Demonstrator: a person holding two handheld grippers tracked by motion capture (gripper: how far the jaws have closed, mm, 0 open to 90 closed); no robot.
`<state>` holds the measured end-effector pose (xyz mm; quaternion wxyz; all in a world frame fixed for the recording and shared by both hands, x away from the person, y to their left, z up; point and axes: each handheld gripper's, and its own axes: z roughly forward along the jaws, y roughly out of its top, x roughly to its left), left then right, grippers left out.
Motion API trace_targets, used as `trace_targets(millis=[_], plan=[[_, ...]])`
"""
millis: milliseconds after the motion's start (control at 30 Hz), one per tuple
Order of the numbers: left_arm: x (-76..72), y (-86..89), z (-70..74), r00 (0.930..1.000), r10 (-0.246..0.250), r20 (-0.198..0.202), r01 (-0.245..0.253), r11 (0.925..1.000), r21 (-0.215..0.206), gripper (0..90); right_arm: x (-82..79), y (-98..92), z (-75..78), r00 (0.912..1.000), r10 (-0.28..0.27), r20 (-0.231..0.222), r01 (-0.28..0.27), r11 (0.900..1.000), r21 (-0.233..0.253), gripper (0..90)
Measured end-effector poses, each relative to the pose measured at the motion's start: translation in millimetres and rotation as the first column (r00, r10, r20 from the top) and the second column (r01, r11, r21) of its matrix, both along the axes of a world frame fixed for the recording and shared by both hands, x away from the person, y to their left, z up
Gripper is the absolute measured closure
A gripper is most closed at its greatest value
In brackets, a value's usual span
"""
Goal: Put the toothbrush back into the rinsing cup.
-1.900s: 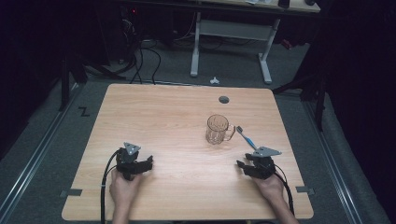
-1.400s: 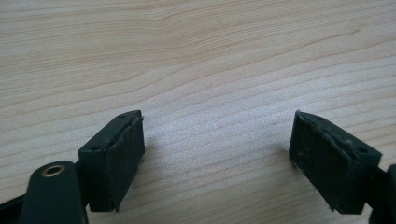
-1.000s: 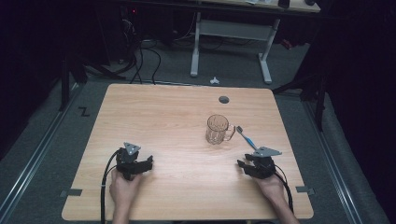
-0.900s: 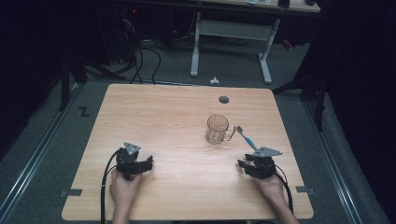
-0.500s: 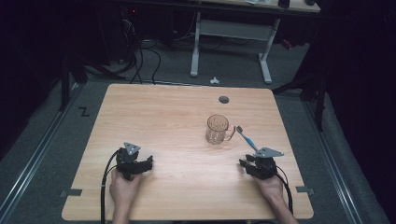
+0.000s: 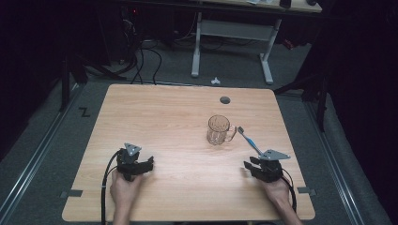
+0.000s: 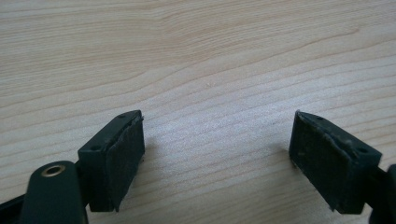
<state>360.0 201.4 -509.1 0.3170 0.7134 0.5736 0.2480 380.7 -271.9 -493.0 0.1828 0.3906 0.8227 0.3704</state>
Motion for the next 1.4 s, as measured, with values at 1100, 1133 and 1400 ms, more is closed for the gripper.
trace_targets(millis=[1100,1133,1400], plan=[[0.0,0.0,0.0,1.0,0.0,0.0,0.0,1.0,0.0,18.7,8.6,-21.0,22.7,0.9996,-0.028,-0.002,0.028,1.0,-0.004,64.4],[0.0,0.0,0.0,1.0,-0.001,-0.001,0.001,1.0,0.0,18.6,10.6,-21.2,23.6,0.9996,-0.029,-0.004,0.029,1.0,-0.01,64.6],[0.0,0.0,0.0,1.0,0.0,0.0,0.0,1.0,0.0,18.6,19.2,-23.1,28.9,0.9995,-0.026,-0.017,0.026,1.0,-0.003,65.3]])
